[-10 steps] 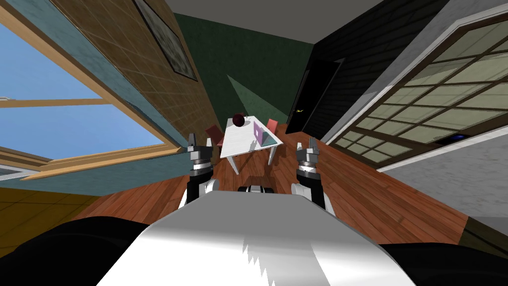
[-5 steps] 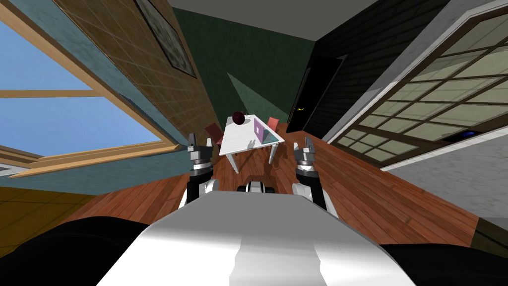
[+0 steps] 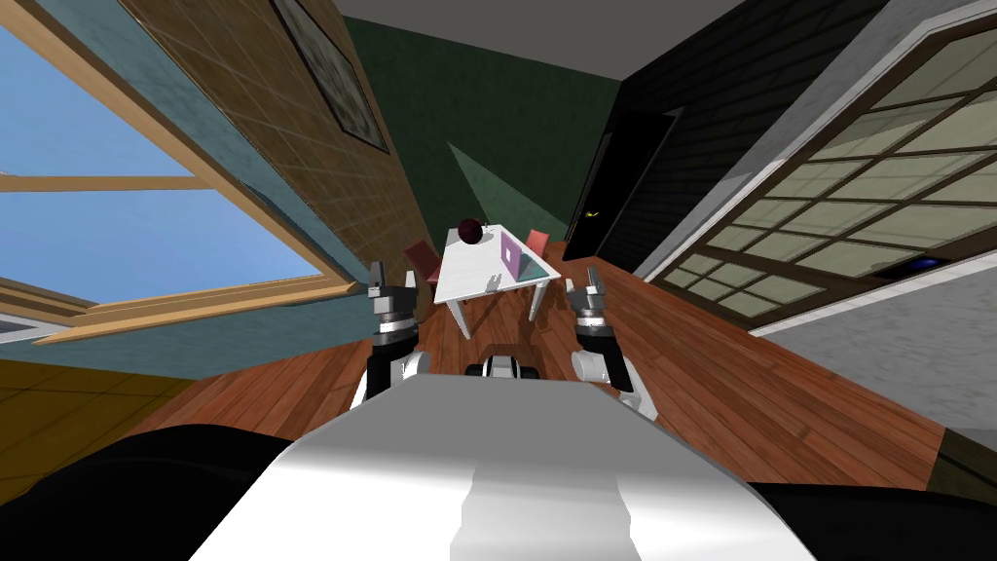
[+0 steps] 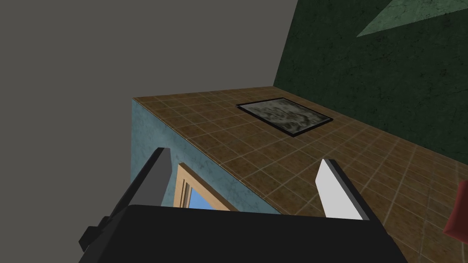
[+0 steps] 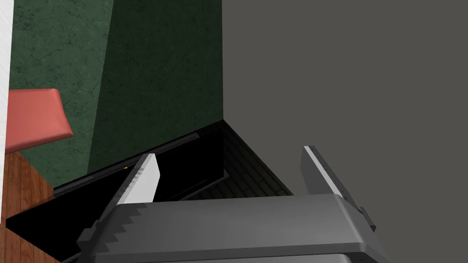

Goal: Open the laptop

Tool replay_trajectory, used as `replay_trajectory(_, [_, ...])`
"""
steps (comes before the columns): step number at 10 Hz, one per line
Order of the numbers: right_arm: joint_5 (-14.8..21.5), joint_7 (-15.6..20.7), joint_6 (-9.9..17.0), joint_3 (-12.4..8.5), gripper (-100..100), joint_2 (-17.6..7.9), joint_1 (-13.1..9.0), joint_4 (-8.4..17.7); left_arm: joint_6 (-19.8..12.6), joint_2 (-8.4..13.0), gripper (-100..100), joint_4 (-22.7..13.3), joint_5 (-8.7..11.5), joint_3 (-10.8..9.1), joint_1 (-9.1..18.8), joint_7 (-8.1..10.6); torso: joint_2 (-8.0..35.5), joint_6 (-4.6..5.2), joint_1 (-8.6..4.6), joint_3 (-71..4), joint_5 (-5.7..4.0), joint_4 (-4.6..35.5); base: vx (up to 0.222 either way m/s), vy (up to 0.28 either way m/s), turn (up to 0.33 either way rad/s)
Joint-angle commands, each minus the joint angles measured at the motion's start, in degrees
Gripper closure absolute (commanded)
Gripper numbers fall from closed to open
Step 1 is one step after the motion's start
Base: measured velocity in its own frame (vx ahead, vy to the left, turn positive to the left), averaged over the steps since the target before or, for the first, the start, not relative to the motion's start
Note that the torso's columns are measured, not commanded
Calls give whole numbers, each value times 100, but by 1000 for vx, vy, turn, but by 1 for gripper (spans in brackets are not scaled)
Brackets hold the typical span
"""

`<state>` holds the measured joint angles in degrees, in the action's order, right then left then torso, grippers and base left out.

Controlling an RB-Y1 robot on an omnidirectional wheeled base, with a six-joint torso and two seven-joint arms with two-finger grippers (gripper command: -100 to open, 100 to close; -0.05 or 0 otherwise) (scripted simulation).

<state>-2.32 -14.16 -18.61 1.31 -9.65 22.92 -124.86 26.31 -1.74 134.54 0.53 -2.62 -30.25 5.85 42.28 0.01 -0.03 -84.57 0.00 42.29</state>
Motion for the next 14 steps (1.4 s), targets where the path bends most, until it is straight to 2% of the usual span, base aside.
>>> replay_trajectory(1, [-396, -385, 163, 60, -100, -188, -424, 412, 0, 0, 0, 0, 0, 0, 0, 0, -2, -1, 1, -1, 0, -1, -18, 35, 19])
replay_trajectory(2, [-396, -388, 163, 60, -100, -188, -496, 441, 0, 0, 0, 0, 0, 0, 0, 0, 1, -1, 3, 0, 0, 0, -11, 29, 7])
replay_trajectory(4, [-793, -766, 296, 114, -100, -303, -907, 832, 0, 0, 0, 0, 0, 0, 0, 0, -1, -1, 3, -1, 1, -1, -13, 37, 17])
replay_trajectory(5, [-818, -803, 296, 114, -100, -303, -997, 921, 0, 0, 0, 0, 0, 0, 0, 0, 1, -1, 7, 1, 1, 0, -15, 33, 6])
replay_trajectory(6, [-1044, -1026, 367, 141, -100, -344, -1238, 1158, 0, 0, 0, 0, 0, 0, 0, 0, 2, 0, 2, 1, 1, 0, -17, 30, 10])
replay_trajectory(8, [-1276, -1258, 439, 167, -100, -377, -1537, 1443, 0, 0, 0, 0, 0, 0, 0, 0, 3, -1, 3, 2, 0, 0, -19, 34, 16])
replay_trajectory(10, [-1681, -1635, 586, 213, -100, -427, -1962, 1846, 0, 0, 0, 0, 0, 0, 0, 0, -2, -1, 0, -2, 0, -1, -12, 27, 19])
replay_trajectory(11, [-1753, -1739, 586, 213, -100, -427, -2097, 1993, 0, 0, 0, 0, 0, 0, 0, 0, 0, -1, 4, -1, 0, -1, -11, 23, 7])
replay_trajectory(12, [-1978, -1942, 659, 233, -100, -445, -2298, 2177, 0, 0, 0, 0, 0, 0, 0, 0, 1, 0, 2, 0, 0, 0, -12, 16, 12])
replay_trajectory(13, [-1995, -1985, 659, 233, -100, -445, -2378, 2276, 0, 0, 0, 0, 0, 0, 0, 0, 2, -1, 0, 1, 0, 0, -9, 10, 9])
replay_trajectory(14, [-2232, -2199, 731, 249, -100, -460, -2576, 2440, 0, 0, 0, 0, 0, 0, 0, 0, 1, 0, -1, 1, -1, 0, -9, 9, 14])
